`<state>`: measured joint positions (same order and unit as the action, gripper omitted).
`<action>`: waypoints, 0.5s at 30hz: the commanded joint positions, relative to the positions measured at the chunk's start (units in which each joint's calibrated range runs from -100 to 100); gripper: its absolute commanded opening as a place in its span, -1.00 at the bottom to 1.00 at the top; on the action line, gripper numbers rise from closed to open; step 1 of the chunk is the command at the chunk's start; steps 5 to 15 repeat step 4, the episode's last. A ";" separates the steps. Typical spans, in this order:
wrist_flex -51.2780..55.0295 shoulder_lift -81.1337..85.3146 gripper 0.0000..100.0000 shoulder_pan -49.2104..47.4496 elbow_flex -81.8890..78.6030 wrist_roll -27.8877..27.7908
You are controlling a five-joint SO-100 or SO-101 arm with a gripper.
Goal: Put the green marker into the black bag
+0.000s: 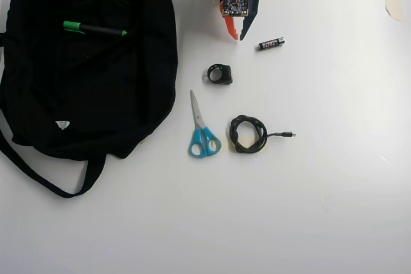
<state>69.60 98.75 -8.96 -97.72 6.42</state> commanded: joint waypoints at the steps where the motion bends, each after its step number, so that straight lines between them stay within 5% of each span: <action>1: 0.86 0.91 -0.96 0.06 -1.56 -0.08; 15: 0.86 0.91 -0.96 0.06 -1.56 -0.08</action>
